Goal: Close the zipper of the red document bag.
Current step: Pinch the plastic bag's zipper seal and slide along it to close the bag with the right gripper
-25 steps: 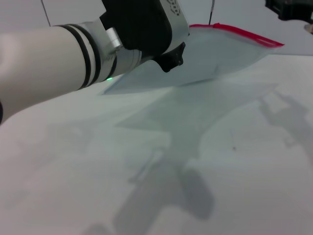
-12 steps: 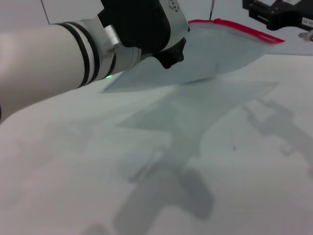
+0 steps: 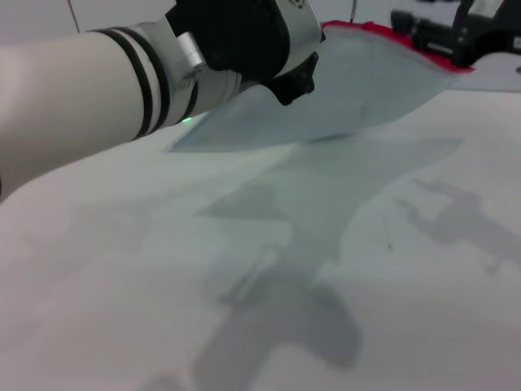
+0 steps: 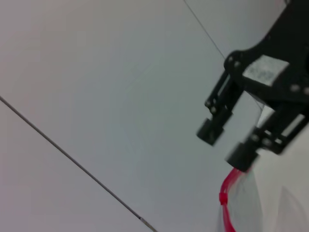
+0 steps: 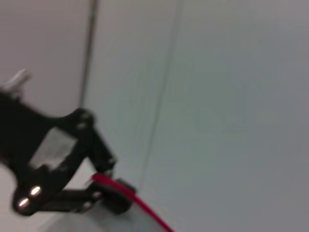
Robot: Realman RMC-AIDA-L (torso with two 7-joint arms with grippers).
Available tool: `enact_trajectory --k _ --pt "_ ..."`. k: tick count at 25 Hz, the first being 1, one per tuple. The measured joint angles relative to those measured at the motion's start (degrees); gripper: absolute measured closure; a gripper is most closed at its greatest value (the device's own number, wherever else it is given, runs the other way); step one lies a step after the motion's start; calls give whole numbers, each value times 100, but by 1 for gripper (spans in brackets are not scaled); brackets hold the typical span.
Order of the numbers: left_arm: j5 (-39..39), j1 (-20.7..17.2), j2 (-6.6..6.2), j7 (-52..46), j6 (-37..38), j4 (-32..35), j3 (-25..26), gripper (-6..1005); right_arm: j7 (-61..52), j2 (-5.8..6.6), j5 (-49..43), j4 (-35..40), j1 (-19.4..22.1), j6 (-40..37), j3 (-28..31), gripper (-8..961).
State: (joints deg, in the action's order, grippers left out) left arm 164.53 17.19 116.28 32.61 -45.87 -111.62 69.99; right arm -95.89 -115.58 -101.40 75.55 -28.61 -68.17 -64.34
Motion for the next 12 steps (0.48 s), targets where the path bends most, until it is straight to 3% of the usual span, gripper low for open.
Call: enact_trajectory --k 4,12 --pt "-5 2 0 0 0 -52 -31 945 746 -7 -20 -205 -142 -367 207 471" --pt "-9 13 0 1 0 -71 -132 945 1320 -8 -24 -350 -188 -329 175 475"
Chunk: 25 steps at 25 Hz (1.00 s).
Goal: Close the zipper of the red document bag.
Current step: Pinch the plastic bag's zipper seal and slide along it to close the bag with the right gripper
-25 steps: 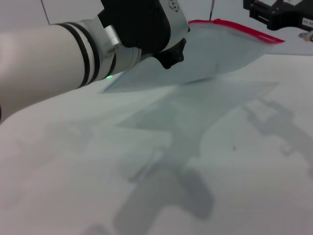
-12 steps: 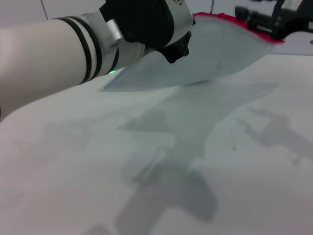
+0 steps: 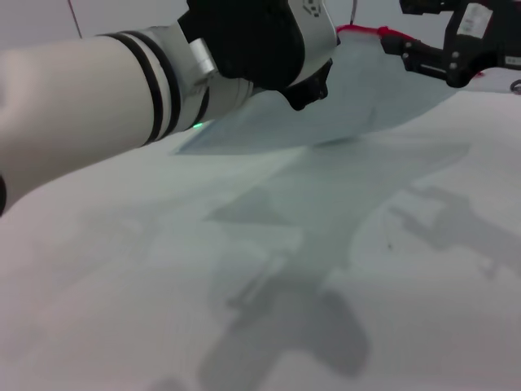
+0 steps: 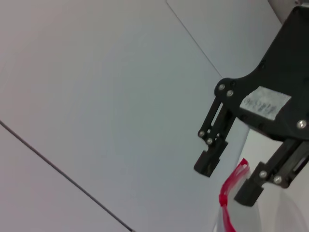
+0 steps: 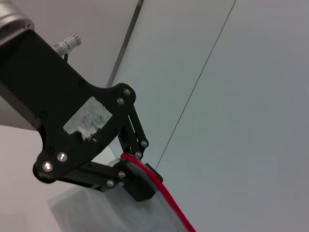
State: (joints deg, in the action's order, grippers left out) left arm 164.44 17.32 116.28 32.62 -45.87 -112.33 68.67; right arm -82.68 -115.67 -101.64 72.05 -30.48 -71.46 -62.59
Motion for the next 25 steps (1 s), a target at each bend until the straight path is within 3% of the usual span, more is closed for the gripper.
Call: enact_trajectory --k 15,21,25 --pt "0 17 0 8 -6 15 -32 945 266 -9 2 -207 -84 7 -172 481" --pt "0 27 0 8 -6 36 -76 946 272 -9 3 -209 -127 16 -176 646" --pt "0 55 0 8 -27 55 -90 946 274 -9 0 -209 -148 16 -174 645"
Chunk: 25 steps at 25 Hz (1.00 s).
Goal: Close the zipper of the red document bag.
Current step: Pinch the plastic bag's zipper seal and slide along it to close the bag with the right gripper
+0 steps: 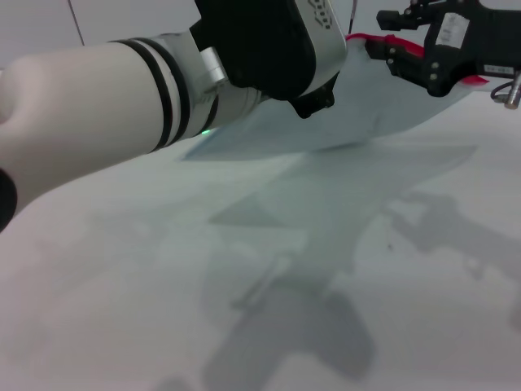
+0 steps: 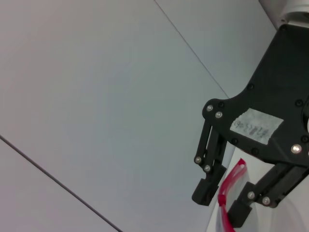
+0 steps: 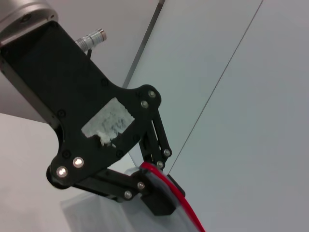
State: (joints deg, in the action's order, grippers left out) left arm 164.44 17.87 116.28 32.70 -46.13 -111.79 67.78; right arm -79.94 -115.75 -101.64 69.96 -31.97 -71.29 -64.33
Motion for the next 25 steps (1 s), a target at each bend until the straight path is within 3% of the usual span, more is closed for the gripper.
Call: enact_trajectory --k 12,17,25 --pt "0 -11 0 0 2 -7 -2 946 5 0 -21 -84 -52 -16 0 660" --pt "0 -10 0 0 2 -22 -2 945 6 0 -26 -89 -55 -19 0 834" --pt "0 -79 -2 14 23 -165 -1 946 6 0 -182 -138 -50 168 49 885"
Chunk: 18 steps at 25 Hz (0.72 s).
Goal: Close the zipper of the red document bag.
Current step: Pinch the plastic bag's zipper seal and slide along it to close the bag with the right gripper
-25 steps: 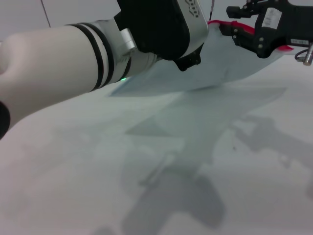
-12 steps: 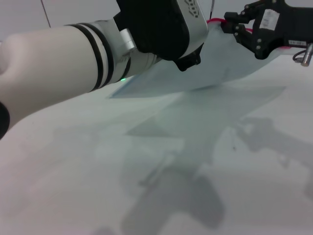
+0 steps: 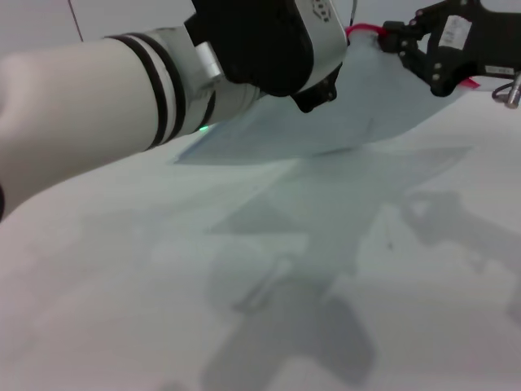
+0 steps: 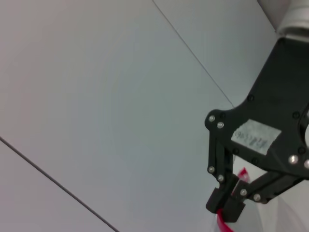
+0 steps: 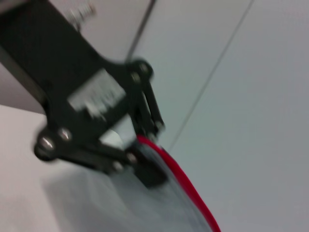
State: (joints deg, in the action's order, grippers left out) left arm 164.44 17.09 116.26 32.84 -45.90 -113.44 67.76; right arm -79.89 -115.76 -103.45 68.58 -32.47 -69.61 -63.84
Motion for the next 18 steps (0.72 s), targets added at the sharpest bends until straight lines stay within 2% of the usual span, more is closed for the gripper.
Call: enact_trajectory --k 9,18 --pt "0 -262 2 160 -2 -370 49 945 81 1 -100 -249 59 727 19 887" --pt "0 -394 2 235 -28 -439 17 950 179 1 -405 -658 102 1581 40 890"
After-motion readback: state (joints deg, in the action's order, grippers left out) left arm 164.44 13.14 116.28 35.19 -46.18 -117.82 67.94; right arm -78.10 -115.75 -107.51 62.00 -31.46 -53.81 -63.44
